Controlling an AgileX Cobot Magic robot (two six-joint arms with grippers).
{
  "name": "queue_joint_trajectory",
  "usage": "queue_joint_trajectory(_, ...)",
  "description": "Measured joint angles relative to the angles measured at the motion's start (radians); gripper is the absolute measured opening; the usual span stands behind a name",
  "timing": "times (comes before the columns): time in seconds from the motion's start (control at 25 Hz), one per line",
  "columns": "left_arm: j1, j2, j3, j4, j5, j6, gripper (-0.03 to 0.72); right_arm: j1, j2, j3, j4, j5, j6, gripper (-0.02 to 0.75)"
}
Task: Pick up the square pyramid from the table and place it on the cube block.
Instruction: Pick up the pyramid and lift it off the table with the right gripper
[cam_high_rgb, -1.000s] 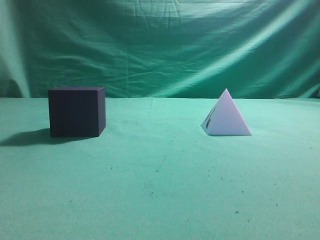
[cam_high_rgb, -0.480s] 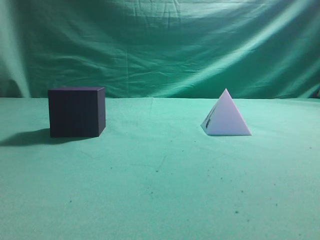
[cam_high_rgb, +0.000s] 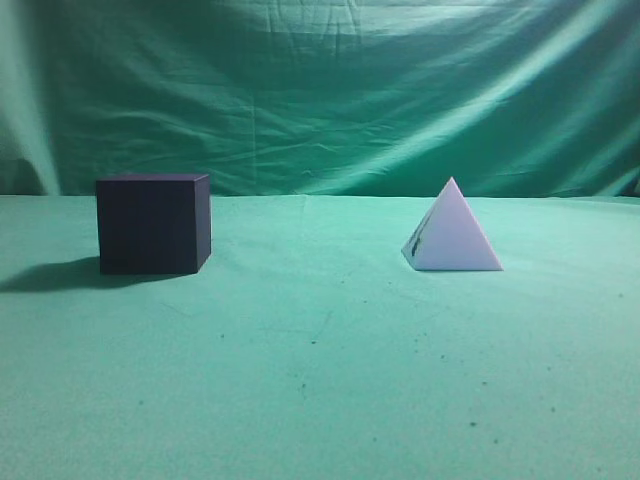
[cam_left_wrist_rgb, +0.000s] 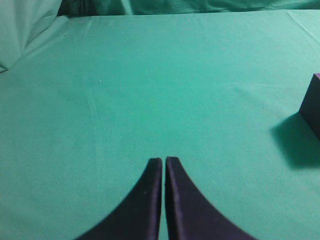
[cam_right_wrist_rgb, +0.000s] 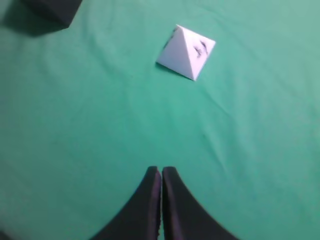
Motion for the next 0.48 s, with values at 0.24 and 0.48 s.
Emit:
queue_joint_trajectory(0.24,0.0,0.0,0.0,0.0,0.0,0.0,0.0,0.158,0.233,-0.121,-0.081,-0.068,0.053,0.0)
queue_joint_trajectory(0.48,0.0,0.0,0.0,0.002,0.0,0.0,0.0,0.199,0.454,-0.247,-0.106,-0.081,0.053,0.252)
